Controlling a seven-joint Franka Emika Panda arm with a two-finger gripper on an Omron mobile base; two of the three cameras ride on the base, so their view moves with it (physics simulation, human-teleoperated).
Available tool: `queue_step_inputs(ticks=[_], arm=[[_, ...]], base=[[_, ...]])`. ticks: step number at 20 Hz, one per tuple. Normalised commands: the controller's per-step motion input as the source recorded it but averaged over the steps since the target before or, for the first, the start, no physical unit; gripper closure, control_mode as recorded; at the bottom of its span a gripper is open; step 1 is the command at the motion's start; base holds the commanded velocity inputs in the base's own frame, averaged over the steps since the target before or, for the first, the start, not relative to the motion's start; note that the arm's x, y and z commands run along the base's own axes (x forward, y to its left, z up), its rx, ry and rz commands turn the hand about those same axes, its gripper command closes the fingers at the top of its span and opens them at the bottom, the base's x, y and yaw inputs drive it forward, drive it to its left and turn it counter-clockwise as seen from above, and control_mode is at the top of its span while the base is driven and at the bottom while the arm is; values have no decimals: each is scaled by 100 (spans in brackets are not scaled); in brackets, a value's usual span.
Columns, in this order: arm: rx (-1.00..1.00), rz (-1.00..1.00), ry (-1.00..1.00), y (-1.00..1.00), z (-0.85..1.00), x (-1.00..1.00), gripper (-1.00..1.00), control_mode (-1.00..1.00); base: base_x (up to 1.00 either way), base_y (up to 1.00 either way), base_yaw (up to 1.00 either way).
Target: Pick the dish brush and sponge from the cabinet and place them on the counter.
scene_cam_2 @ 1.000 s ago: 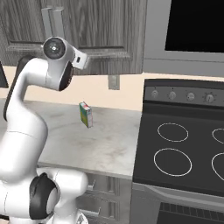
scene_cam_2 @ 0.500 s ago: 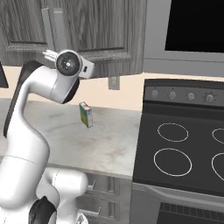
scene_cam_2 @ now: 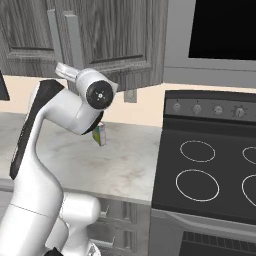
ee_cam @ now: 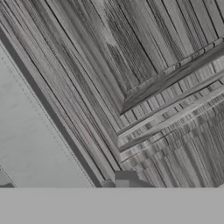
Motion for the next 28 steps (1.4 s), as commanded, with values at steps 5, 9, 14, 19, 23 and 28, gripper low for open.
queue_step_inputs(ticks=[5,9,14,19,23,28], arm=[[13,8,0,-40,3,-7,100,-100],[11,7,2,-22,0,0,100,-100],[10,5,4,-17,0,0,100,-100],[8,4,6,-11,0,0,-100,-100],[7,3,4,-11,0,0,-100,-100],[5,4,1,-6,1,0,-100,-100]], base=[[0,0,0],[0,0,0],[0,0,0],[0,0,0],[0,0,0],[0,0,0]])
